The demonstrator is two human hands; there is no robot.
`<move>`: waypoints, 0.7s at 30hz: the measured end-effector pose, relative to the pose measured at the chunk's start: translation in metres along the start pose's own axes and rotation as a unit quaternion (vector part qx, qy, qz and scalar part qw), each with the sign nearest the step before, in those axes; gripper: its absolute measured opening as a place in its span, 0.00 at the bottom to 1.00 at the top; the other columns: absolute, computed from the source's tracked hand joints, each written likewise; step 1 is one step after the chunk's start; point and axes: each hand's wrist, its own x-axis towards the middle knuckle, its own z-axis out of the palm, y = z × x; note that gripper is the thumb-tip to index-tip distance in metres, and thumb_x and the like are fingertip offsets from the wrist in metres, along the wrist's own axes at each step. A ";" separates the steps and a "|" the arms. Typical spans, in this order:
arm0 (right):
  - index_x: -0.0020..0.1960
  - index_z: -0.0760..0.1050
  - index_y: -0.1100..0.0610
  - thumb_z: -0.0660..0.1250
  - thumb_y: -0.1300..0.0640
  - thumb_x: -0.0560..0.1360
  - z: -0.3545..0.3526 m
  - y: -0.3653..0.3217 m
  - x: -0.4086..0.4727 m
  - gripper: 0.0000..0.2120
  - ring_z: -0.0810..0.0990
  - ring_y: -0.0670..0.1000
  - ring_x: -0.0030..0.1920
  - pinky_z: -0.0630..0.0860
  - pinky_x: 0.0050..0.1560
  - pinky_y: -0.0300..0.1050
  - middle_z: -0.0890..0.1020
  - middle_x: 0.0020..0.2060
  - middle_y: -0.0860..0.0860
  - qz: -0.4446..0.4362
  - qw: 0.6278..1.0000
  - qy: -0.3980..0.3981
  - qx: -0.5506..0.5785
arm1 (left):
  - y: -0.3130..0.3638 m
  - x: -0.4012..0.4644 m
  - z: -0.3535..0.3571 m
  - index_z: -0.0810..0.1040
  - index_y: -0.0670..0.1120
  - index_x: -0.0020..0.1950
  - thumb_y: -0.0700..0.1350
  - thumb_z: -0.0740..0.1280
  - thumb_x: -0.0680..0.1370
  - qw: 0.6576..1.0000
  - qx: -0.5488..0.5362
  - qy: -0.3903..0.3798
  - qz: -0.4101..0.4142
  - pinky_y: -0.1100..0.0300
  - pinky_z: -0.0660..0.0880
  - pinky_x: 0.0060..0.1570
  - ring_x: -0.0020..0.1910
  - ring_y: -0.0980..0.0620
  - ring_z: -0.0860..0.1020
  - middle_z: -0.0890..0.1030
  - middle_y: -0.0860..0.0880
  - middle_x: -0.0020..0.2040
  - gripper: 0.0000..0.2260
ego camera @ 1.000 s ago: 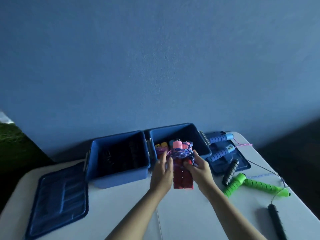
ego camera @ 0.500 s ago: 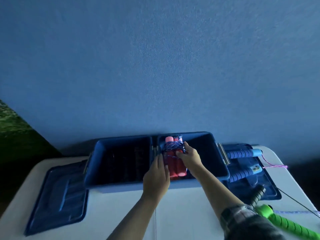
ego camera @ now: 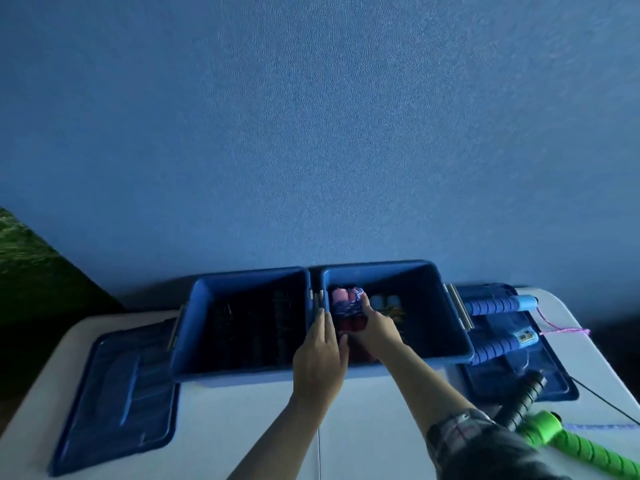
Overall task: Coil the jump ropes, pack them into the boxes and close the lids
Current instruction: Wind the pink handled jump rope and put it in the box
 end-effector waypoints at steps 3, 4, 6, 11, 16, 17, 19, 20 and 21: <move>0.76 0.42 0.45 0.68 0.42 0.70 0.004 0.001 0.001 0.46 0.75 0.58 0.62 0.74 0.58 0.49 0.76 0.63 0.57 0.013 1.000 -0.003 -0.005 | 0.000 0.001 0.000 0.79 0.36 0.61 0.52 0.56 0.76 1.000 0.008 0.010 -0.003 0.60 0.80 0.41 0.54 0.48 0.82 0.81 0.40 0.59 0.25; 0.76 0.41 0.45 0.68 0.41 0.70 0.003 0.000 -0.001 0.46 0.73 0.58 0.63 0.73 0.59 0.50 0.75 0.65 0.57 0.018 1.000 -0.004 -0.010 | 0.000 0.002 -0.001 0.79 0.36 0.60 0.52 0.56 0.75 1.000 0.011 0.006 -0.007 0.60 0.80 0.40 0.53 0.48 0.82 0.81 0.40 0.58 0.25; 0.77 0.42 0.47 0.66 0.41 0.70 0.002 -0.003 -0.006 0.45 0.69 0.57 0.67 0.71 0.62 0.52 0.69 0.68 0.54 0.020 0.999 0.009 -0.044 | 0.001 0.003 0.000 0.80 0.36 0.59 0.52 0.55 0.75 1.000 0.012 -0.006 -0.019 0.59 0.80 0.38 0.53 0.47 0.82 0.81 0.40 0.58 0.25; 0.71 0.60 0.56 0.66 0.42 0.71 -0.003 0.004 -0.032 0.34 0.71 0.59 0.65 0.71 0.60 0.54 0.72 0.65 0.55 -0.014 0.995 0.097 -0.024 | 0.011 -0.004 0.003 0.80 0.37 0.57 0.49 0.71 0.70 0.999 0.042 -0.010 -0.024 0.56 0.80 0.34 0.51 0.40 0.82 0.79 0.35 0.58 0.21; 0.64 0.72 0.57 0.66 0.49 0.74 -0.011 0.035 -0.073 0.21 0.73 0.56 0.63 0.69 0.62 0.50 0.77 0.60 0.53 -0.079 0.973 0.216 0.008 | 0.040 -0.025 -0.001 0.78 0.37 0.59 0.47 0.77 0.65 0.999 0.035 -0.025 -0.029 0.46 0.80 0.35 0.56 0.35 0.78 0.78 0.35 0.58 0.27; 0.66 0.72 0.57 0.66 0.51 0.74 -0.012 0.041 -0.082 0.22 0.71 0.55 0.65 0.67 0.65 0.48 0.76 0.62 0.53 -0.079 0.968 0.236 0.005 | 0.046 -0.029 -0.001 0.77 0.38 0.60 0.47 0.76 0.66 0.999 0.034 -0.034 -0.025 0.45 0.79 0.37 0.57 0.34 0.76 0.77 0.36 0.59 0.26; 0.67 0.71 0.58 0.66 0.53 0.75 -0.011 0.055 -0.101 0.22 0.69 0.54 0.67 0.63 0.68 0.47 0.73 0.65 0.53 -0.074 0.962 0.262 0.011 | 0.058 -0.041 0.004 0.77 0.40 0.60 0.48 0.75 0.67 0.998 0.025 -0.047 -0.013 0.43 0.78 0.40 0.60 0.35 0.75 0.76 0.37 0.61 0.25; 0.68 0.70 0.58 0.66 0.54 0.75 -0.009 0.062 -0.111 0.22 0.68 0.53 0.68 0.62 0.68 0.46 0.73 0.66 0.53 -0.069 0.959 0.275 0.010 | 0.065 -0.049 0.005 0.76 0.40 0.61 0.49 0.74 0.68 0.998 0.023 -0.057 -0.004 0.42 0.77 0.43 0.62 0.37 0.74 0.75 0.37 0.63 0.25; 0.68 0.70 0.58 0.66 0.54 0.75 -0.008 0.070 -0.121 0.22 0.68 0.54 0.68 0.62 0.68 0.46 0.72 0.67 0.52 -0.064 0.955 0.290 0.007 | 0.072 -0.057 0.006 0.77 0.41 0.62 0.50 0.74 0.68 0.997 0.031 -0.072 0.005 0.41 0.76 0.46 0.63 0.37 0.74 0.75 0.38 0.64 0.25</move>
